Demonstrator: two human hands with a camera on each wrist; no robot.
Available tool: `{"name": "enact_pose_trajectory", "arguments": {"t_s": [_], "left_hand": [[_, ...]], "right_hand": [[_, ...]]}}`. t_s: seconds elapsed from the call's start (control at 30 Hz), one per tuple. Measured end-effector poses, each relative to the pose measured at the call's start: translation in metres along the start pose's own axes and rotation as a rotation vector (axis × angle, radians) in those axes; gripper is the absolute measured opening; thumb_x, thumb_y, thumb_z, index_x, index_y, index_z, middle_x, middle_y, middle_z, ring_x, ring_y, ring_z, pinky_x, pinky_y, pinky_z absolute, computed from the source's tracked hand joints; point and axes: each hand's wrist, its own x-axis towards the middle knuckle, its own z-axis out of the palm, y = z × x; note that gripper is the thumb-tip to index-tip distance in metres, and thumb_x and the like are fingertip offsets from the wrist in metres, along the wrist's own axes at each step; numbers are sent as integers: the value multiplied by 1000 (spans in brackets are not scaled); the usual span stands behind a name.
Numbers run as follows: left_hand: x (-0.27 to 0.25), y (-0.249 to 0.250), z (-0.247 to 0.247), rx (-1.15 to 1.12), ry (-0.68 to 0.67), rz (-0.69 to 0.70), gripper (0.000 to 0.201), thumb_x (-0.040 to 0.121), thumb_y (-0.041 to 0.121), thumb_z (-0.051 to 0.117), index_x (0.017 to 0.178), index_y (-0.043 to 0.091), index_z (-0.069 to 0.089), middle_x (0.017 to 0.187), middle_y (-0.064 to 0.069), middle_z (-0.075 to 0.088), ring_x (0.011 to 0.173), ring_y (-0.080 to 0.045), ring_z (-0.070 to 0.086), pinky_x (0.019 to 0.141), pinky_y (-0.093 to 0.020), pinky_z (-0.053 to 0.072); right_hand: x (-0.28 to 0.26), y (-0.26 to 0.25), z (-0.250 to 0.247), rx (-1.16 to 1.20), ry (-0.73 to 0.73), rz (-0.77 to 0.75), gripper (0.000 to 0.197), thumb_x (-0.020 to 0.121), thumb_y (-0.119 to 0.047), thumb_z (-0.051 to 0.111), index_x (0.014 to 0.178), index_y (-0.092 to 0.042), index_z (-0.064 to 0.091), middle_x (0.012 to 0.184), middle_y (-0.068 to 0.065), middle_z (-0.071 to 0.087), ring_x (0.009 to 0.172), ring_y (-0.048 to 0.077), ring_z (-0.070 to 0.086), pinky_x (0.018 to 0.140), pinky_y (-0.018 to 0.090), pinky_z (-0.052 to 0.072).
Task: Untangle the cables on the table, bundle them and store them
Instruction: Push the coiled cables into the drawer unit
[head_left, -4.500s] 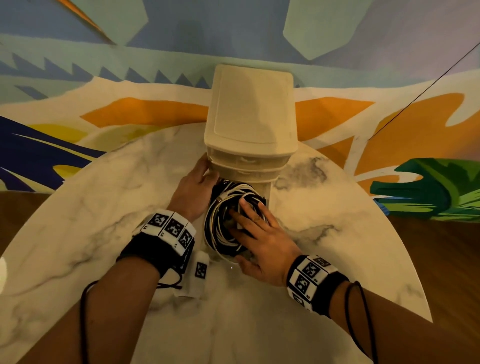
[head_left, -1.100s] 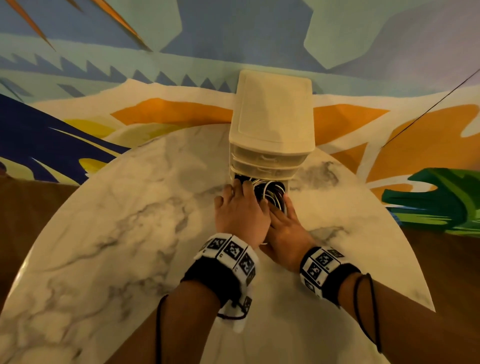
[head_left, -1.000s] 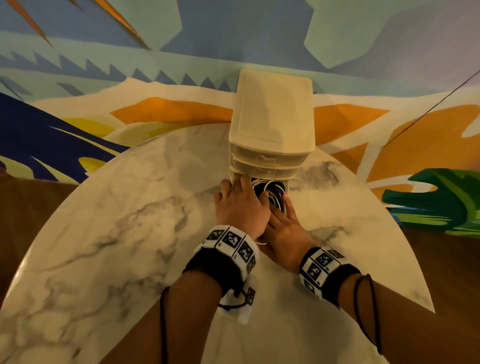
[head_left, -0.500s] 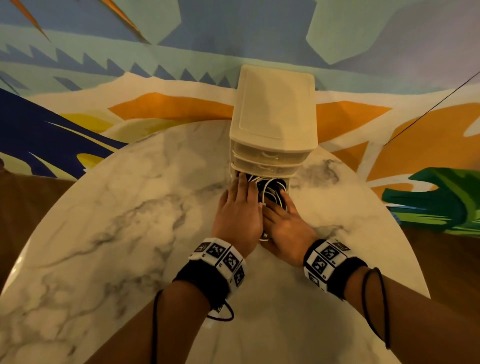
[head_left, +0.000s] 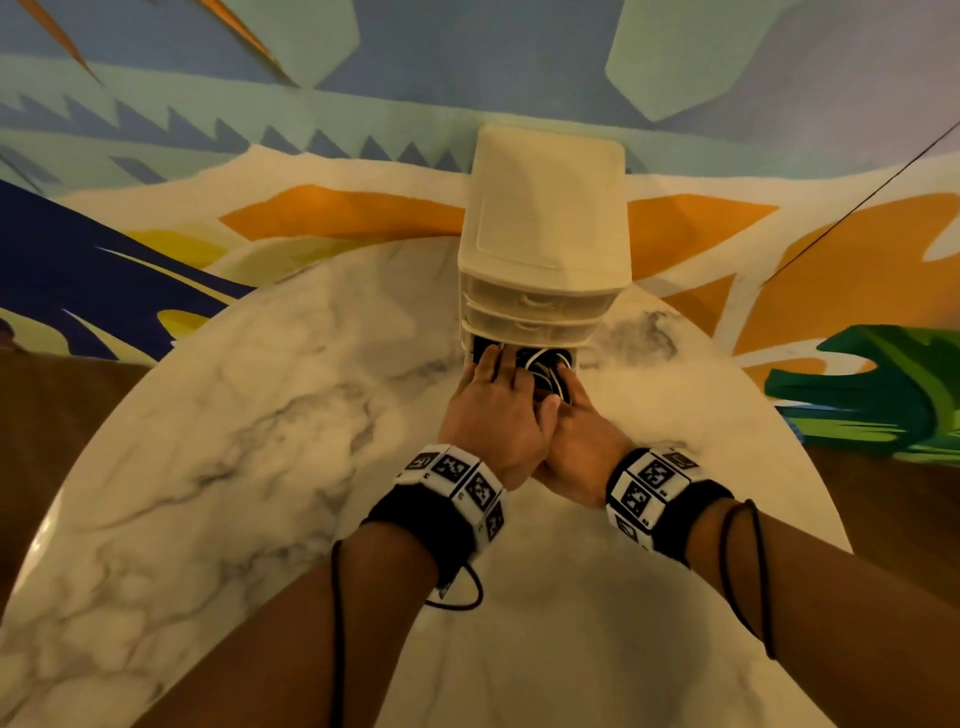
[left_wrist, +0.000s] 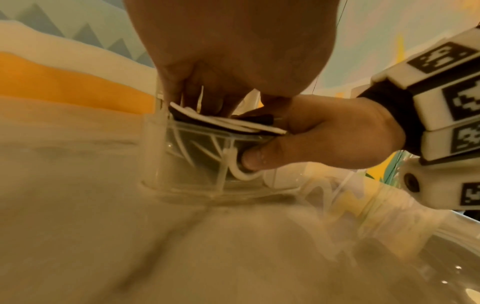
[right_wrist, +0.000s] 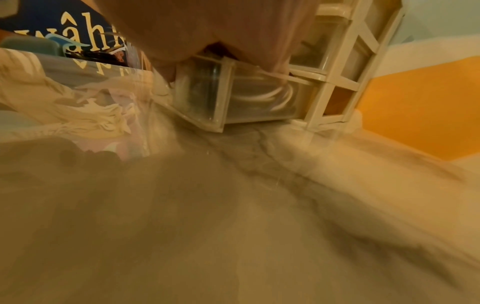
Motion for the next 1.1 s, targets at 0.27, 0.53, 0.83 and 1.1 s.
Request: {"name": "enact_pose_trajectory", "arguments": {"t_s": [0.27,0.53,0.83,1.1], "left_hand": [[-4,-14,-2,-24,-9,64,59,98,46,18,143,10,31,156,-8,18,146,-21,6,119,-37,8],[-28,-29,10,-27,92,146,74,88,51,15,148,6,19,158,-8,9,146,-20,-2,119,-35,10],[-15,-52,12,131,3,207,67,90,35,24,147,3,16,157,-11,14,146,-24,2,117,-38,19],[-12,-46,17,67,22,177,62,91,26,18,149,6,7,158,-11,5,145,-23,-5,117,-41,18]], "right_hand": [[5,-1,-15,35,-38,-9,48,90,-41,51,136,-24,49,146,7,43,141,24,30,114,48,-10],[9,4,-21,54,-88,4,62,89,-40,50,145,-21,33,146,-3,40,139,18,30,117,52,-2],[18,-3,-5,1,79,77,58,74,-37,63,127,-15,54,129,3,57,125,26,49,111,60,24],[-14,-13,10,154,353,175,55,91,-36,45,135,-4,48,142,12,47,133,21,36,111,39,32]]}}
